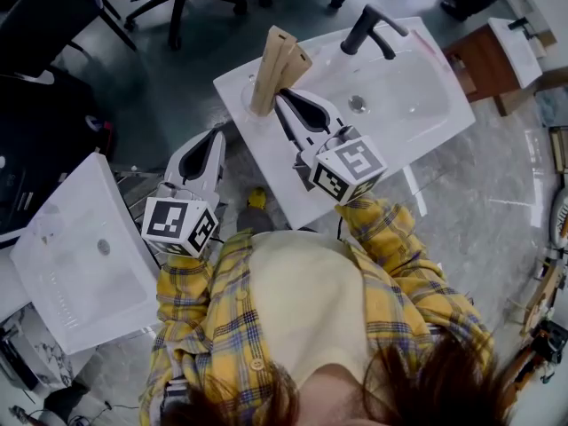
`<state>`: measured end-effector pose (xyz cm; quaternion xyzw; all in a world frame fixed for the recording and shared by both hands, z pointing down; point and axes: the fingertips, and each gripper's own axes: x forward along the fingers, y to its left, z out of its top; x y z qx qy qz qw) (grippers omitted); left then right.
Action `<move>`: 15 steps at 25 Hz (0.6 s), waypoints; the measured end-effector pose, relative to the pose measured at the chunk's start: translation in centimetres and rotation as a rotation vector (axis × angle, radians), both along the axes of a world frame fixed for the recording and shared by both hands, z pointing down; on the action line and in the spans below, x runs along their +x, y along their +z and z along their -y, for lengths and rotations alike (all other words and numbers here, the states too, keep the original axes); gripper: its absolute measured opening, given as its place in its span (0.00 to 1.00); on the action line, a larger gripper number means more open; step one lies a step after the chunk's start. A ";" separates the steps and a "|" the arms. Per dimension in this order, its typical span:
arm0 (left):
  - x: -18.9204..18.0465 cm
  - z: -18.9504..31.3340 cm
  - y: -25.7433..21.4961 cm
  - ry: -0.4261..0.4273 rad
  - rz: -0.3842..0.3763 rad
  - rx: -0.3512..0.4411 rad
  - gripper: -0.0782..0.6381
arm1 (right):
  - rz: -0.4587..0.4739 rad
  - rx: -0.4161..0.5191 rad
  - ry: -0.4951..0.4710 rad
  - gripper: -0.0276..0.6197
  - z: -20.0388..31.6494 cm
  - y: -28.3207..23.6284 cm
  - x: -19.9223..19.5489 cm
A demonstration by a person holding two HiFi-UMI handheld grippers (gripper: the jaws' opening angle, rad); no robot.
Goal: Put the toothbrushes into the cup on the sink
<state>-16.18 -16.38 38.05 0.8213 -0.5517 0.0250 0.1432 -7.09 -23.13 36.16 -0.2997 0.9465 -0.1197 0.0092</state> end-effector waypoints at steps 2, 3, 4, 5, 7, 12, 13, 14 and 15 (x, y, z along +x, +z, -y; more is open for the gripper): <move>0.2 0.1 -0.2 0.005 0.000 0.002 0.12 | 0.007 -0.001 0.007 0.07 0.0 -0.4 0.4; 0.3 0.1 -0.3 0.008 0.000 0.004 0.12 | 0.010 -0.001 0.011 0.07 0.0 -0.6 0.6; 0.5 0.2 -0.3 0.011 0.000 0.006 0.12 | 0.014 -0.002 0.015 0.07 -0.1 -0.7 0.8; 0.6 0.2 -0.4 0.013 0.000 0.008 0.12 | 0.018 -0.002 0.021 0.07 -0.1 -0.9 1.1; 0.8 0.2 -0.5 0.016 -0.002 0.013 0.12 | 0.027 -0.005 0.030 0.07 -0.3 -1.1 1.6; 1.1 0.4 -1.2 -0.006 -0.015 0.036 0.12 | 0.026 -0.010 0.058 0.07 -0.8 -1.5 2.9; 1.3 0.5 -1.3 -0.008 -0.018 0.038 0.12 | 0.023 -0.013 0.064 0.07 -0.9 -1.4 3.1; 1.5 0.5 -1.4 -0.006 -0.021 0.040 0.12 | 0.019 -0.016 0.070 0.07 -1.0 -1.4 3.4; 1.7 0.6 -1.5 -0.002 -0.022 0.042 0.12 | 0.016 -0.019 0.075 0.07 -1.1 -1.3 3.6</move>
